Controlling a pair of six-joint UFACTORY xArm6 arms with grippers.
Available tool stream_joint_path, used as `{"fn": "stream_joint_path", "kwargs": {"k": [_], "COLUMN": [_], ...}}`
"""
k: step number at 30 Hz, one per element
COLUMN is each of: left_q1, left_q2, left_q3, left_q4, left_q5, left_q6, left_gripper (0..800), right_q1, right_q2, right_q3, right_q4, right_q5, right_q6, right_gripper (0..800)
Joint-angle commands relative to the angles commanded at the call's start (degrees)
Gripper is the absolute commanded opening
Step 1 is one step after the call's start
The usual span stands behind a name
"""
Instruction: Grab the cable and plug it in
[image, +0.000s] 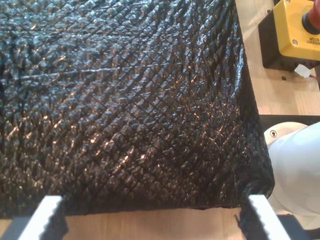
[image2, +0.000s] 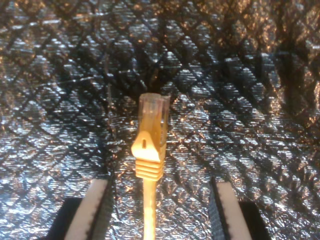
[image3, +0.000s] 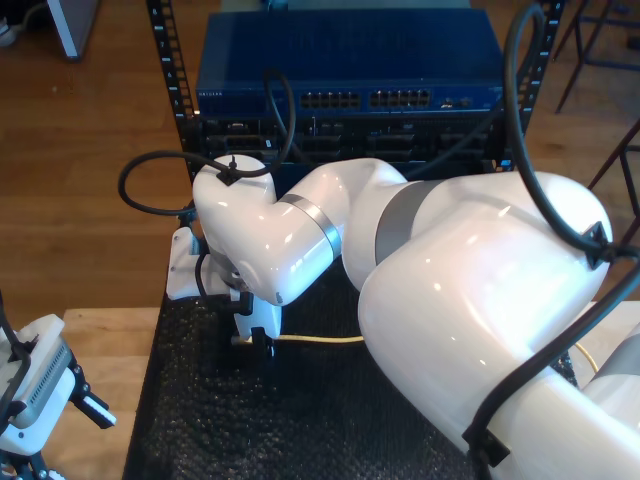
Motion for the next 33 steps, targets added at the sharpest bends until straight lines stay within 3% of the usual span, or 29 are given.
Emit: {"fn": "stream_joint_path", "kwargs": {"k": [13, 22, 33], "left_q1": [0.0, -0.1, 0.0], "left_q2": [0.0, 0.0, 0.0], "left_q3": [0.0, 0.0, 0.0], "left_q4": [0.1, 0.0, 0.0], "left_q5": [0.0, 0.0, 0.0], "left_q6": [0.0, 0.0, 0.0], "left_gripper": [800, 800, 800], "right_q1": [1.0, 1.0, 1.1], "right_q2": [0.0, 0.0, 0.1], "right_q3": [-0.1, 0.0, -0.1], "right_q4": [0.0, 0.0, 0.0], "right_q5": [0.0, 0.0, 0.0], "right_q6": [0.0, 0.1, 0.1], "right_gripper": [457, 342, 306]}}
